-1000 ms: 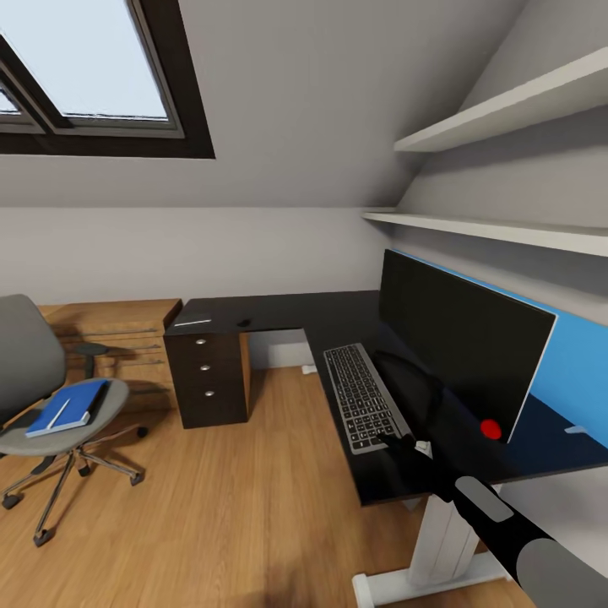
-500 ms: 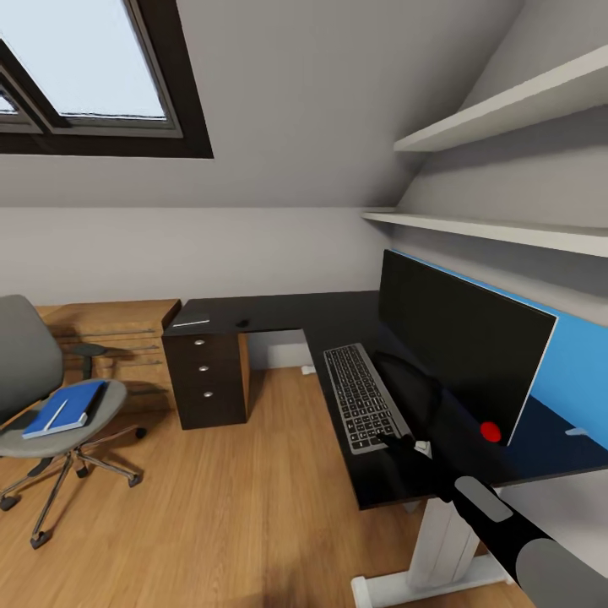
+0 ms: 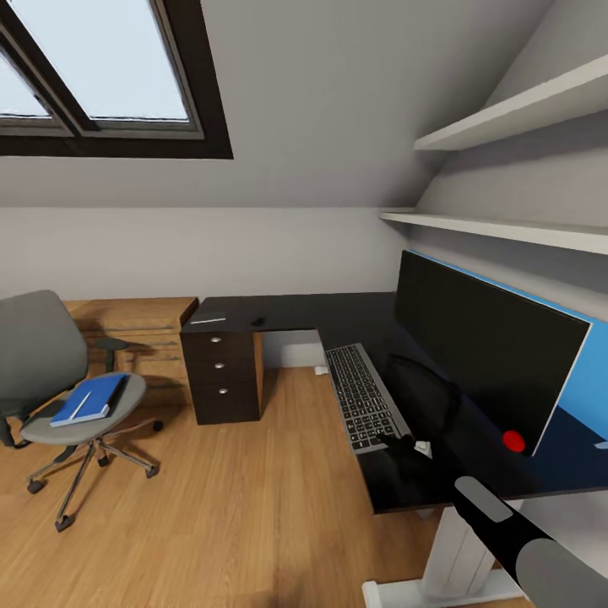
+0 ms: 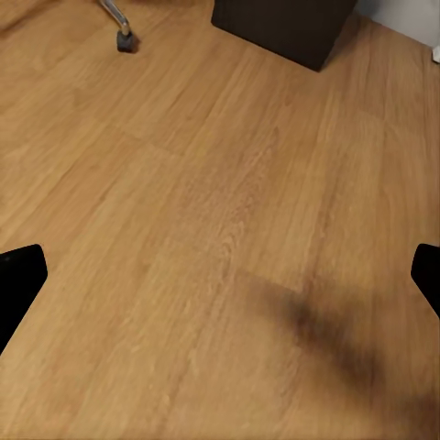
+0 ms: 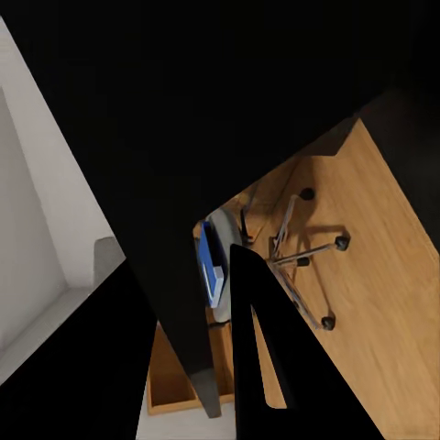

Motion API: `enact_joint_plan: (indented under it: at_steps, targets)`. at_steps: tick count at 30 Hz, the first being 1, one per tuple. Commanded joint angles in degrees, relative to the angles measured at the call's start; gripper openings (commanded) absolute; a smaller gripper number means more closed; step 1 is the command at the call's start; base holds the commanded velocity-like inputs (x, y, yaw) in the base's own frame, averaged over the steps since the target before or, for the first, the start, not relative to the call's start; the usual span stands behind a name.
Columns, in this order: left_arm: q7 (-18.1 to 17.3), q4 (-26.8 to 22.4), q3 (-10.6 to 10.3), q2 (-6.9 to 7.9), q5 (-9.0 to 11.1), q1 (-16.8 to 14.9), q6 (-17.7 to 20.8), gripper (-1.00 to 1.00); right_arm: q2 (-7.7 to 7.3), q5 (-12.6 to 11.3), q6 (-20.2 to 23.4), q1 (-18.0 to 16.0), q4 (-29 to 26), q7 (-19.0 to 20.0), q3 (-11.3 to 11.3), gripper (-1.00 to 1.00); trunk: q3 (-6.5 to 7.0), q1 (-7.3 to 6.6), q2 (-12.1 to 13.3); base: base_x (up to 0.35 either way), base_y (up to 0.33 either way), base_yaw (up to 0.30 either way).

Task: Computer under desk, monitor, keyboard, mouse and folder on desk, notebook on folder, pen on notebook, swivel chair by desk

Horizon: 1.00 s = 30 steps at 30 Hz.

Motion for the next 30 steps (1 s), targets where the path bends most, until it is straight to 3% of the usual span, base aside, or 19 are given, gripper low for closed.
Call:
enact_joint_plan:
  at_steps: [1,30]
  targets:
    - [-0.22,-0.06,-0.33,0.05,0.62,0.01,-0.11,1.0,-0.06,-0.38,0.03,-0.06,0.04,0.22,0.33,-1.0,-0.05,0.0,-0.03,0.0,-0.009,0.017]
    - [-0.2,-0.03,-0.27,0.08,0.67,0.01,-0.12,1.0,-0.06,-0.44,0.03,-0.06,0.05,0.23,0.33,-1.0,-0.05,0.0,-0.03,0.0,-0.098,0.002]
